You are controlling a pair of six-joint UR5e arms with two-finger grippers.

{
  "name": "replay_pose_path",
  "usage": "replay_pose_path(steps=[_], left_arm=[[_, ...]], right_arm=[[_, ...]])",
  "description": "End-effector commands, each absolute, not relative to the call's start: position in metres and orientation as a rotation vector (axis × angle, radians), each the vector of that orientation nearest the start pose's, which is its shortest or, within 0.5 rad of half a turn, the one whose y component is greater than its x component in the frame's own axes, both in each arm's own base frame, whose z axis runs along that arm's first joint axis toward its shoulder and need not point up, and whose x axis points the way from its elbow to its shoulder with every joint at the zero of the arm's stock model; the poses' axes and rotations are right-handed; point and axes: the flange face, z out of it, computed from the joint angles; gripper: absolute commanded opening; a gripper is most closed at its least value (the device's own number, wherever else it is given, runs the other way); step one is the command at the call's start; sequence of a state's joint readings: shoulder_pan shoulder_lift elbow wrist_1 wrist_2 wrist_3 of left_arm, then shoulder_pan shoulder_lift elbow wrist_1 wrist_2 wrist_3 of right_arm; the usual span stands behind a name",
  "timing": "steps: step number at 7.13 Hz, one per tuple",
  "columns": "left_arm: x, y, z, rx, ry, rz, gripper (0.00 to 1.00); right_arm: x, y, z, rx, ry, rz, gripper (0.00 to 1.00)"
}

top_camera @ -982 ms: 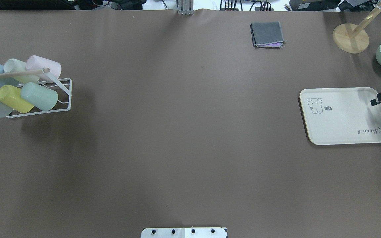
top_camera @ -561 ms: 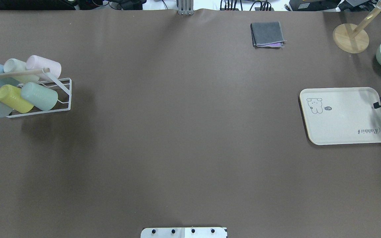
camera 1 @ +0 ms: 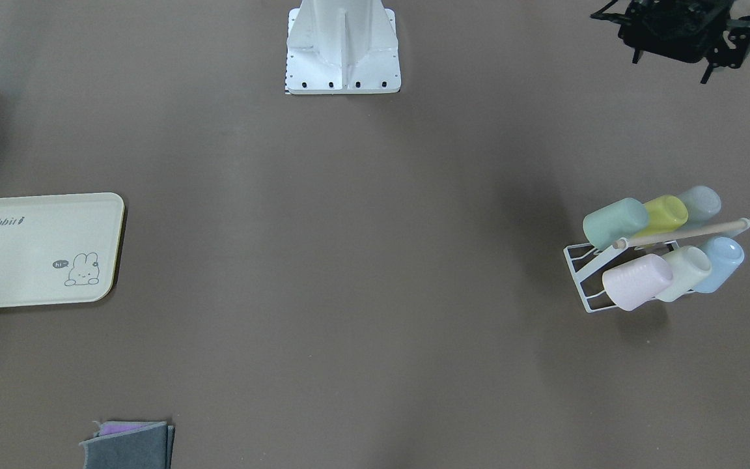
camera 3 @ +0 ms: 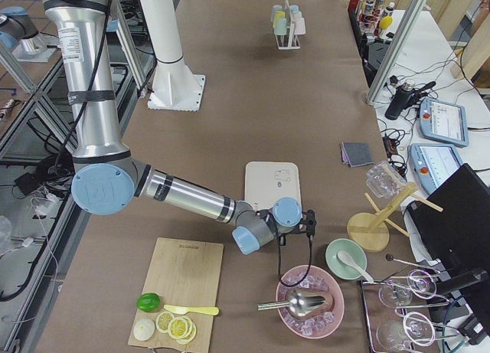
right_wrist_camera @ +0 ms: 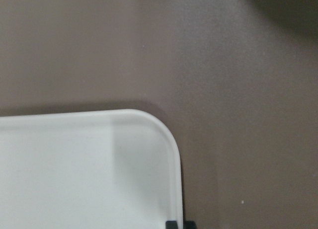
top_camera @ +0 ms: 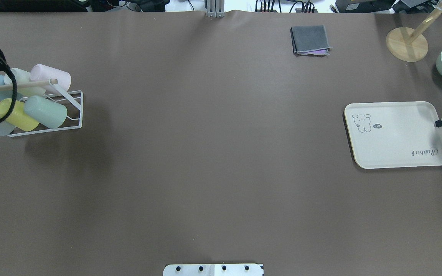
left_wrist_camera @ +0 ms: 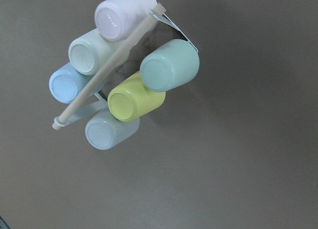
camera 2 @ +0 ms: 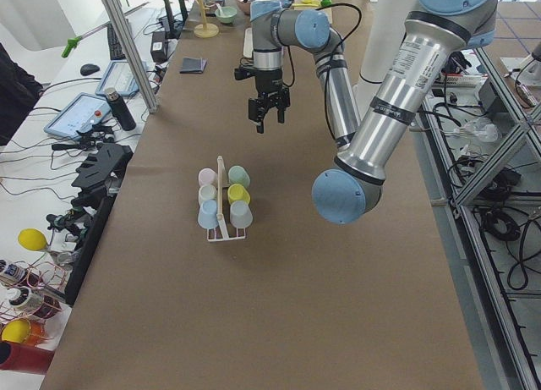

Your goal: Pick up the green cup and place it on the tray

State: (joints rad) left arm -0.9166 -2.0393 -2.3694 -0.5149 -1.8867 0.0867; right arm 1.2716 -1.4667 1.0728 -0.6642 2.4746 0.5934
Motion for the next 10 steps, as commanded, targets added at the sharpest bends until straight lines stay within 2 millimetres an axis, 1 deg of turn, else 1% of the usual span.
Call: replay_pose_path(steps=[1, 2, 3, 4, 5, 6, 7, 8, 9, 10], left_arm=[[0.241, -0.386, 0.239, 0.138, 0.256, 0.883, 0.98], [0.263, -0.381, 0.234, 0.232, 0.154, 0.94, 0.98], [0.286, -0.368, 0.234, 0.296, 0.034, 0.999, 0.98], [0.293, -0.37, 0.246, 0.309, 0.018, 1.013, 0.98], [0.312, -0.367, 0.263, 0.402, -0.057, 1.044, 0.98], [0.341, -0.339, 0.269, 0.466, -0.136, 1.121, 0.98], [0.348, -0.329, 0.283, 0.472, -0.207, 1.163, 0.98], [0.354, -0.319, 0.296, 0.5, -0.311, 1.202, 0.98], [0.361, -0.305, 0.313, 0.53, -0.447, 1.298, 0.98], [0.364, -0.302, 0.322, 0.54, -0.559, 1.375, 0.98]], right_arm=[[-0.104, -0.518, 0.738, 0.052, -1.003, 0.032, 0.0], [-0.107, -0.525, 0.728, 0.062, -1.015, 0.02, 0.0], [-0.116, -0.531, 0.706, 0.083, -1.026, -0.005, 0.0], [-0.135, -0.532, 0.684, 0.084, -1.044, -0.017, 0.0], [-0.165, -0.537, 0.65, 0.049, -1.073, 0.023, 0.0], [-0.198, -0.538, 0.612, 0.016, -1.105, 0.047, 0.0], [-0.227, -0.542, 0.571, 0.027, -1.136, 0.013, 0.0], [-0.263, -0.541, 0.525, 0.024, -1.139, -0.006, 0.0], [-0.31, -0.538, 0.471, 0.012, -1.12, -0.029, 0.0], [-0.356, -0.542, 0.403, 0.022, -1.059, -0.036, 0.0]])
